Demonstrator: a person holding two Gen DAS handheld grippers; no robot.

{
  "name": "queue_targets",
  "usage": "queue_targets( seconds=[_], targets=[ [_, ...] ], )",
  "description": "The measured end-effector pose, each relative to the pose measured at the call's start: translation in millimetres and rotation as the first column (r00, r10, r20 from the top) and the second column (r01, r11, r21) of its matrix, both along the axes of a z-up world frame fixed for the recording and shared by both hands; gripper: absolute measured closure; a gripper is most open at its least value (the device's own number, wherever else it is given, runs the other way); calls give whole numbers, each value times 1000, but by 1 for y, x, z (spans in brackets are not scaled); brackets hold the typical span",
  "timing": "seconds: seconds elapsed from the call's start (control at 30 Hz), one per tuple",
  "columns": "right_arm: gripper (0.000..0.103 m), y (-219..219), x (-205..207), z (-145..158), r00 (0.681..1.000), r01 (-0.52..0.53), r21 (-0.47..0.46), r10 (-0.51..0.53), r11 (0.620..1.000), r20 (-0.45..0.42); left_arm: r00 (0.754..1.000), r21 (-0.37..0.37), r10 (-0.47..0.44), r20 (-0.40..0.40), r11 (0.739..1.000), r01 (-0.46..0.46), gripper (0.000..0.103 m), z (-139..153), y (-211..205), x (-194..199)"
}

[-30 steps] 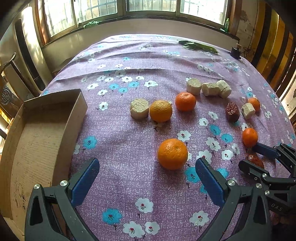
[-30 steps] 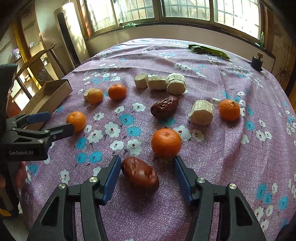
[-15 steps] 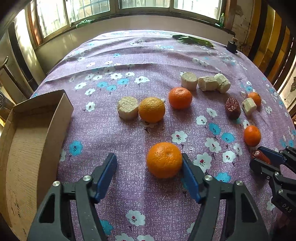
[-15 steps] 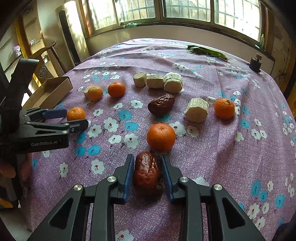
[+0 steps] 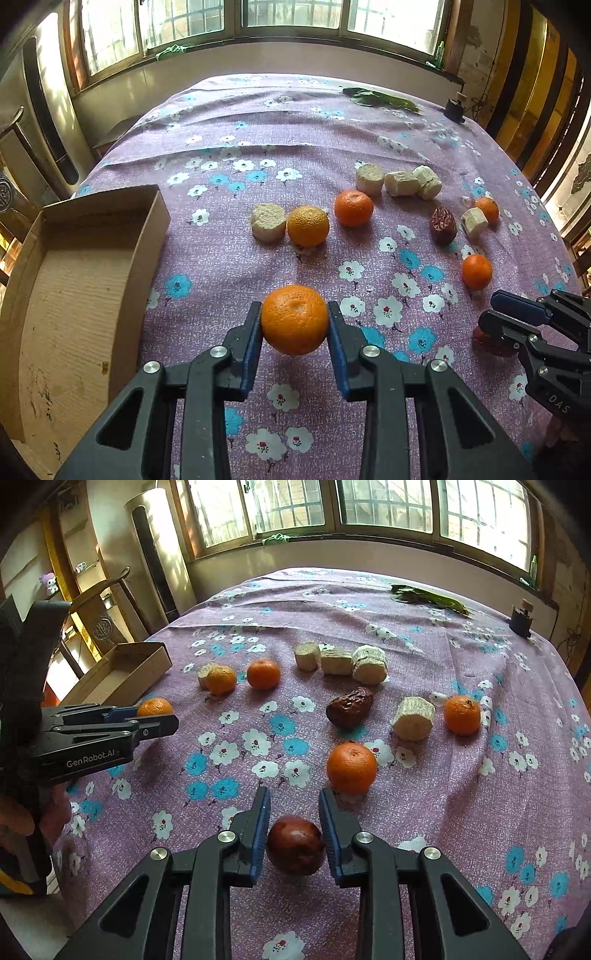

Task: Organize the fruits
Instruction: 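Carry the date and orange in both tools over the cardboard box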

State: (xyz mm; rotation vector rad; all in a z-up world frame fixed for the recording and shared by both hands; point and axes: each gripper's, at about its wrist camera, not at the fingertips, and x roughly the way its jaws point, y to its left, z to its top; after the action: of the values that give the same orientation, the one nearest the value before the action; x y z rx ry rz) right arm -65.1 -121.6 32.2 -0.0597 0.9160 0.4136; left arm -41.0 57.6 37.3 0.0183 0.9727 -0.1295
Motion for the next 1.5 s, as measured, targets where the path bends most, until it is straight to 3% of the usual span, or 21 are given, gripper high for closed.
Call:
queue_targets(
  seconds=[0.23, 0.37, 0.7, 0.83, 0.9, 1.0, 1.27, 1.5],
  targets=[
    [74, -7, -15, -6, 999, -14, 15, 15, 1000, -47, 1000, -7, -1, 2, 1000, 1, 71, 1, 3, -7],
    [49, -13, -29, 1, 999, -40, -49, 39, 998, -33, 1000, -13, -1, 4, 1000, 1, 71, 2, 4, -8],
    [49, -9, -46, -15, 992, -111, -163, 100, 980, -70, 1000, -7, 5, -12, 1000, -5, 71, 3, 7, -10],
    [48, -25, -53, -6, 994, -96, -107, 90, 990, -61, 1000, -23, 4, -18, 1000, -4, 71, 1, 5, -9],
    [36, -30, -54, -7, 995, -81, -104, 75, 991, -62, 1000, -25, -2, -20, 1000, 2, 71, 0, 3, -9],
    [35, -29, -53, -9, 995, -90, -99, 84, 991, -63, 1000, -24, -7, -27, 1000, 6, 71, -1, 0, -10],
    [29, -9, -58, -11, 961, -275, -198, 271, 941, -49, 1000, -14, 9, -26, 1000, -10, 71, 1, 1, -11],
    [31, -17, -40, -23, 944, -330, -198, 325, 923, -61, 999, 0, 17, -34, 1000, -17, 70, 2, -1, -12]
  ],
)
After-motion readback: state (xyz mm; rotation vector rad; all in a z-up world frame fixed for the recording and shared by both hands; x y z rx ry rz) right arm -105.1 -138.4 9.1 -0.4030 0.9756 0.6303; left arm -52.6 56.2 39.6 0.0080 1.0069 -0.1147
